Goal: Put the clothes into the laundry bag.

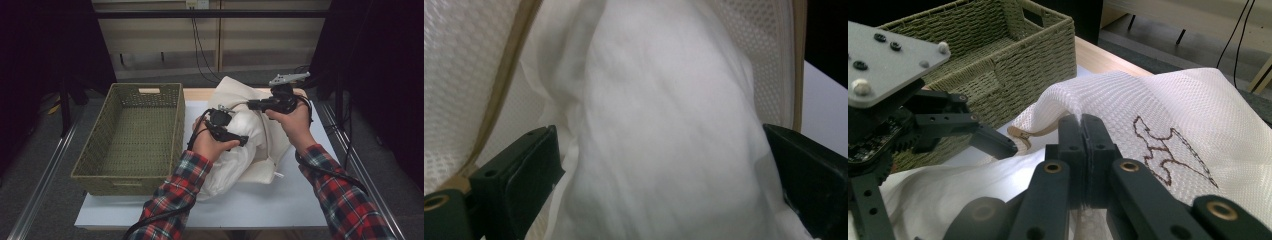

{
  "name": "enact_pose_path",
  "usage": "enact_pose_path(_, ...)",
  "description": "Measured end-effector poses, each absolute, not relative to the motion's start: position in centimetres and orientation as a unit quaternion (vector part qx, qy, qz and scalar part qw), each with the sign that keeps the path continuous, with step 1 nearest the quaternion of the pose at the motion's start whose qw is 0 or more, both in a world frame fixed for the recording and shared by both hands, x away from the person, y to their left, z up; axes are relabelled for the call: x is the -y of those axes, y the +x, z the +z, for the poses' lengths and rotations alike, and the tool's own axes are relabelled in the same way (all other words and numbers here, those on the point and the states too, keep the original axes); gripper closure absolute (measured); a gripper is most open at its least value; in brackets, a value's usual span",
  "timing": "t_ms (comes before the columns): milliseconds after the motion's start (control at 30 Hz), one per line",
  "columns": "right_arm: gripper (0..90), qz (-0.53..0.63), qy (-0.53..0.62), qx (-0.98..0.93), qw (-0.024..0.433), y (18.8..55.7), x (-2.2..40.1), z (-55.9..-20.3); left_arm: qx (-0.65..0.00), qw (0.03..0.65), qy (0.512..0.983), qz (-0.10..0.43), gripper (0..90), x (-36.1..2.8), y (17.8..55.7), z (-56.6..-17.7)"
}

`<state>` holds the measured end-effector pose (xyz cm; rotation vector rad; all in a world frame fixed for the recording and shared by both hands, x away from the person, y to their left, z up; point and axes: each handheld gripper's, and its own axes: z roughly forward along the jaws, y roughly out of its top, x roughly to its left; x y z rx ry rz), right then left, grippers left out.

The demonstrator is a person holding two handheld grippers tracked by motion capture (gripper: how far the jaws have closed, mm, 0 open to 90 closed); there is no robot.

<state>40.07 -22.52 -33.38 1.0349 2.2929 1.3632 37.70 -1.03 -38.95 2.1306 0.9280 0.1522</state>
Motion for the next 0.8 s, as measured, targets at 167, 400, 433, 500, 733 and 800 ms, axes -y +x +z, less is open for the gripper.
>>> enact_pose_path(167,88.9,0.472,0.359,-0.793,0.139,40.0,22.4,-33.4,-0.361,0.380,0.850,0.052,3.1,0.7,37.4,-40.1)
enact_pose_path(400,88.9,0.472,0.362,-0.792,0.138,39.7,22.6,-33.4,-0.364,0.372,0.854,0.003,14.7,1.3,37.1,-42.5)
enact_pose_path(433,88.9,0.472,0.363,-0.792,0.138,39.7,22.6,-33.5,-0.363,0.374,0.853,-0.005,20.7,1.4,37.0,-42.7)
enact_pose_path(500,88.9,0.473,0.363,-0.791,0.138,39.6,22.7,-33.5,-0.358,0.367,0.859,-0.007,31.8,1.5,36.9,-43.0)
enact_pose_path(733,88.9,0.473,0.365,-0.790,0.137,39.4,22.8,-33.5,-0.377,0.361,0.853,-0.018,58.6,1.8,36.8,-43.3)
enact_pose_path(800,88.9,0.474,0.367,-0.789,0.136,39.3,22.9,-33.4,-0.378,0.357,0.854,-0.017,60.2,1.8,36.8,-43.1)
